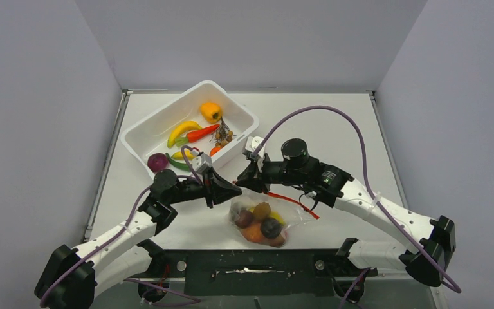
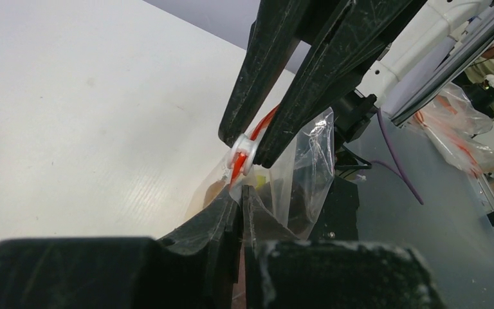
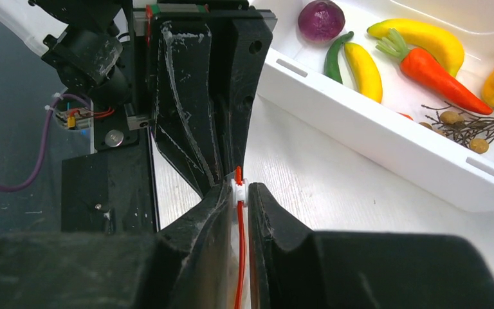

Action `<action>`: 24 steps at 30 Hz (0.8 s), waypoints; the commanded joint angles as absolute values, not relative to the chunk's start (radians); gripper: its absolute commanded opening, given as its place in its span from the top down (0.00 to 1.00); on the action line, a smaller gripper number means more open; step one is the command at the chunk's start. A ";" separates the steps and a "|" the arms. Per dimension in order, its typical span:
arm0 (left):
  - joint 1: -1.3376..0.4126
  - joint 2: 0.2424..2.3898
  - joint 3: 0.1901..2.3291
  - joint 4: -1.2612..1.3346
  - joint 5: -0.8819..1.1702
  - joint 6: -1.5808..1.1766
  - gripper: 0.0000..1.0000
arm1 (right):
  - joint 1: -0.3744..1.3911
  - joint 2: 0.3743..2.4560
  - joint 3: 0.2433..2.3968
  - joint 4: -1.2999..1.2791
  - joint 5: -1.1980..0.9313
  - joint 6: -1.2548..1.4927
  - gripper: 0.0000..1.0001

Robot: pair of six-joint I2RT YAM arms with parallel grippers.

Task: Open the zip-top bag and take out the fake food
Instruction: Unzip the zipper food storage bag at the center of the board.

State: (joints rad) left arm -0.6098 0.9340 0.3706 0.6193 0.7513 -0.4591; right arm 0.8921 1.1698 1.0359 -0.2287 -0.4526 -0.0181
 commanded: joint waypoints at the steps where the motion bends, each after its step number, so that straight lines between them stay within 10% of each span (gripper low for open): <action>1: -0.614 0.950 0.428 0.744 0.750 -0.474 0.93 | 0.900 1.120 1.017 -0.159 -0.443 -0.013 0.98; 6: -0.616 1.019 0.450 0.835 0.816 -0.534 0.82 | 0.900 1.113 1.005 -0.157 -0.432 0.005 0.99; 11: -0.616 1.032 0.443 0.834 0.829 -0.559 1.00 | 0.902 1.092 0.987 -0.157 -0.413 0.007 1.00; 24: -0.615 0.901 0.408 0.718 0.749 -0.469 1.00 | 0.901 1.058 0.948 -0.230 -0.384 0.000 0.98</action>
State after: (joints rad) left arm -0.6147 0.9356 0.3969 0.6811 0.7723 -0.5034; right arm 0.8986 1.0767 0.9642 -0.1982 -0.4175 0.0051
